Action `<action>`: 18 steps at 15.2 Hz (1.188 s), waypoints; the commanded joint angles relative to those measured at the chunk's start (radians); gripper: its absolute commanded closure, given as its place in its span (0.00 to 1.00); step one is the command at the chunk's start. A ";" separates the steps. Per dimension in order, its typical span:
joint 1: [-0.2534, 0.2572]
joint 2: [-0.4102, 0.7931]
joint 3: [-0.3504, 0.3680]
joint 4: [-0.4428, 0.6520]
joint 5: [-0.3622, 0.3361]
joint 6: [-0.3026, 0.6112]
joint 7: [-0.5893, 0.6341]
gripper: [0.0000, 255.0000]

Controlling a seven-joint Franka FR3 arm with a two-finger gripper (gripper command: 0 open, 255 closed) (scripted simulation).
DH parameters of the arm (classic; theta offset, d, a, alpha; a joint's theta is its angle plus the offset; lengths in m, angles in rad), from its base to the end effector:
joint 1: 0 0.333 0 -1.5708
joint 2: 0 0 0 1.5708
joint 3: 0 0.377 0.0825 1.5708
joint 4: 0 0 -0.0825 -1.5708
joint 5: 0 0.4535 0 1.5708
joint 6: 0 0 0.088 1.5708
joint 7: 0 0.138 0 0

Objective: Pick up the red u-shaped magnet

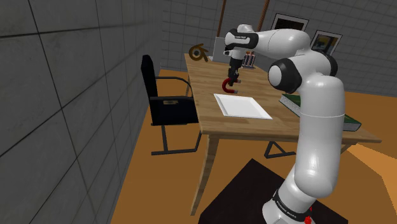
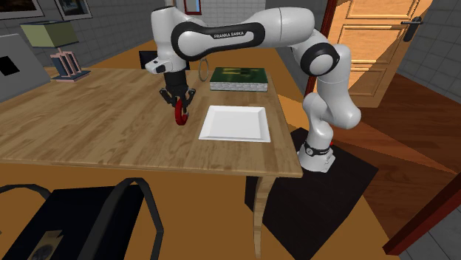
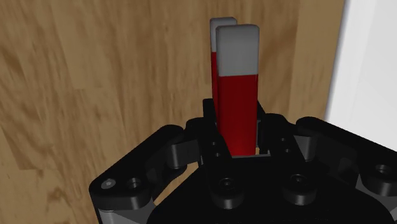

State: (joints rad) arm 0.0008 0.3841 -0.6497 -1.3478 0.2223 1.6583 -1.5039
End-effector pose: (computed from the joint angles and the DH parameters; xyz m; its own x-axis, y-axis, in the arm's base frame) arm 0.6537 -0.3589 0.5611 0.6436 0.7653 -0.0071 0.7654 -0.6436 0.0019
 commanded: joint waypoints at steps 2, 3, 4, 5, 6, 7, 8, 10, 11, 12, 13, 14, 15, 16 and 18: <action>-0.002 0.000 -0.001 0.015 0.000 -0.015 0.001 1.00; -0.006 0.003 -0.001 0.033 0.001 -0.030 0.001 1.00; -0.010 0.007 -0.001 0.051 0.003 -0.045 0.001 1.00; -0.014 0.010 -0.001 0.070 0.005 -0.061 0.001 1.00; -0.019 0.014 -0.001 0.089 0.007 -0.076 0.001 1.00; -0.023 0.018 0.000 0.109 0.009 -0.092 0.001 1.00; -0.029 0.023 0.000 0.130 0.012 -0.109 0.001 1.00; -0.040 0.034 0.000 0.175 0.019 -0.142 0.000 1.00; -0.047 0.041 0.001 0.198 0.022 -0.160 0.000 1.00; -0.054 0.048 0.001 0.223 0.027 -0.178 0.000 1.00; -0.062 0.055 0.002 0.249 0.031 -0.196 0.000 1.00; -0.070 0.064 0.003 0.276 0.036 -0.215 0.000 1.00; -0.080 0.073 0.004 0.304 0.042 -0.234 -0.001 1.00; -0.090 0.083 0.006 0.335 0.048 -0.255 -0.001 1.00; -0.091 0.084 0.006 0.339 0.049 -0.258 0.000 1.00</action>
